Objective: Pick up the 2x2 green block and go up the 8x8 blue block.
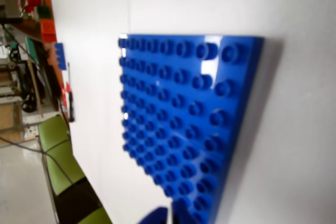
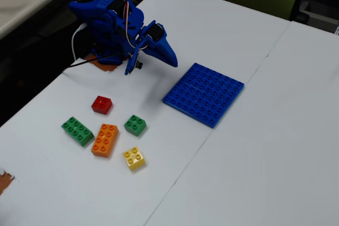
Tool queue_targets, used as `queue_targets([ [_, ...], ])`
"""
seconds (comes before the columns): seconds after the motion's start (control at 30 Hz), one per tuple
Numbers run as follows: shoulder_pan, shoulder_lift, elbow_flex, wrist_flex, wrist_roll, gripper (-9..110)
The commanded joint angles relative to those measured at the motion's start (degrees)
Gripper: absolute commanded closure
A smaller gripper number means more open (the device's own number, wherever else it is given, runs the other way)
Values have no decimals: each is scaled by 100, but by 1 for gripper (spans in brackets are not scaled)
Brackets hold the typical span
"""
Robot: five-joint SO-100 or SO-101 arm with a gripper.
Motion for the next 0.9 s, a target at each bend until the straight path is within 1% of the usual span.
queue_targets([
  [0.0, 9, 246, 220, -97, -9, 101],
  [0.53, 9, 246, 220, -97, -18, 101],
  [0.63, -167, 246, 220, -97, -290, 101],
  [0.73, -378, 246, 123, 132, -3111, 101],
  [0.77, -387, 246, -35, 562, -4377, 101],
  [0.83, -378, 255, -246, 1204, -6100, 101],
  [0.87, -334, 255, -369, 1749, -7216, 101],
])
